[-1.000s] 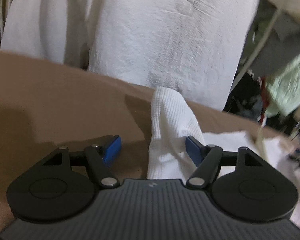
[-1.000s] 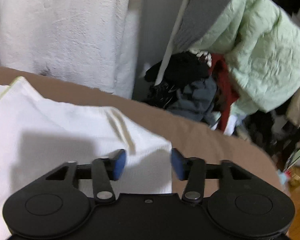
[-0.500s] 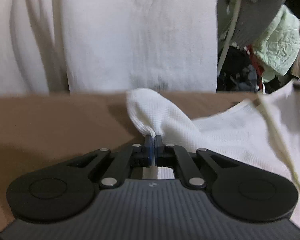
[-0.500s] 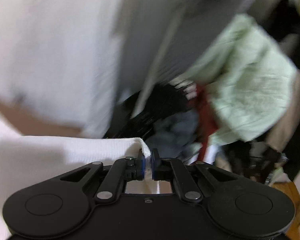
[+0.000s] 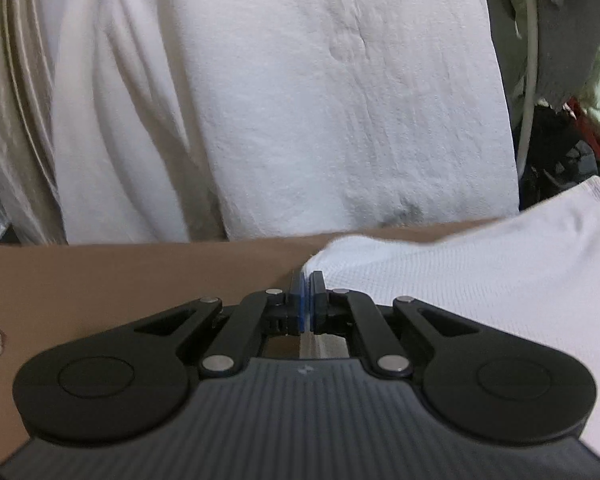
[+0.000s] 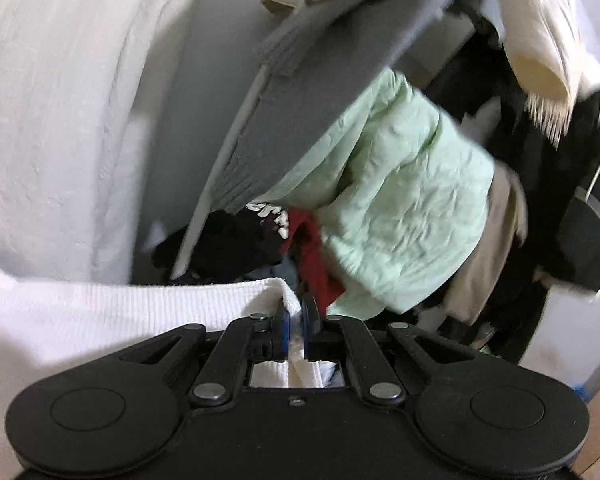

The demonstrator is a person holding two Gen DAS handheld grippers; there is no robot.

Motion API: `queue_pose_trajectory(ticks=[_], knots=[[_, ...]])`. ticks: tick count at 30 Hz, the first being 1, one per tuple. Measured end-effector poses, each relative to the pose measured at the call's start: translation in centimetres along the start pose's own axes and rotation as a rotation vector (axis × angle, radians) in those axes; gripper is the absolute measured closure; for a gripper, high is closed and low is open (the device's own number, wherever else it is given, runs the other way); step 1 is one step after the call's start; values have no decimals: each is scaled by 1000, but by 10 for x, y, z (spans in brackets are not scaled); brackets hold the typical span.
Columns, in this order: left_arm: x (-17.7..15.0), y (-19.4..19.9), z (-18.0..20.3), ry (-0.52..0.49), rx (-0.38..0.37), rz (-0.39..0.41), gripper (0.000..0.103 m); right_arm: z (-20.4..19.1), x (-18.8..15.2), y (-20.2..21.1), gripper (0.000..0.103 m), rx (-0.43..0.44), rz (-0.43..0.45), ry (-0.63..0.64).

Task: Fold clothes

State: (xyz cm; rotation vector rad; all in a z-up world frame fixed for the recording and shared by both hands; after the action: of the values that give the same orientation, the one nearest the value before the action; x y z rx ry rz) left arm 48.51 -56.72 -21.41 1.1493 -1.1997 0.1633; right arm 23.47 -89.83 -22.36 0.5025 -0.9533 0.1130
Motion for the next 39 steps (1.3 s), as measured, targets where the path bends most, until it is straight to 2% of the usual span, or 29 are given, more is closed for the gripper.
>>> queue_pose_trajectory(ticks=[1,2,3,4,5,6,7,8,11,13,16,19,24,28,33,39], knots=[[-2,-7,-1,33,-43,-70,97,-3,0,-4,95,0,-21,18],[-3,-8,-7,79,-64,-110,95,-4,-7,-15,91,27,-104,25],[-4,1,-20,175,-63,-119,92,-4,-14,-24,87,10,-181,42],[-4,12,-35,273,-62,-121,93,-1,-18,-25,85,-67,-199,68],[-4,37,-53,390,-69,-74,86,3,-22,-21,79,-142,-163,105],[-9,55,-62,407,-81,-73,68,8,-25,-15,64,-190,-127,118],[-14,73,-71,424,-93,-71,56,14,-28,-9,58,-232,-95,123],[-19,90,-79,437,-104,-72,44,21,-32,-4,58,-225,-102,66],[-49,124,-86,339,-91,-161,45,29,-36,9,58,-116,-133,-97],[-68,140,-85,355,-91,-187,44,23,-38,23,53,-22,-143,-151],[-98,164,-84,379,-91,-227,44,11,-45,46,51,127,-189,-217],[-125,186,-81,393,-91,-270,44,9,-56,83,50,284,-232,-296],[-162,219,-66,384,-87,-349,44,-7,-82,159,50,552,-264,-319],[-181,252,-47,268,-102,-324,42,-13,-115,236,48,740,-292,-364],[-217,271,-19,183,-179,-362,42,1,-166,290,47,791,-361,-464],[-231,286,7,48,-177,-339,34,22,-211,320,47,767,-396,-444]])
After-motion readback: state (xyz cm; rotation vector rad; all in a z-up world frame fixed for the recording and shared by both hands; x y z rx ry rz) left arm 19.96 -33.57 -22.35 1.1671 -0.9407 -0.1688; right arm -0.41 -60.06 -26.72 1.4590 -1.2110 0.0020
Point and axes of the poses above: each gripper's, at about its wrist camera, not at the fingertips, and y roughly against the way its jaws point, z to its right, x to its top, the point moved 6 cm from there along -y, roughly the way its jaws point, and after that the axes turned 2 degrees about -z, right-handed, at the moved point
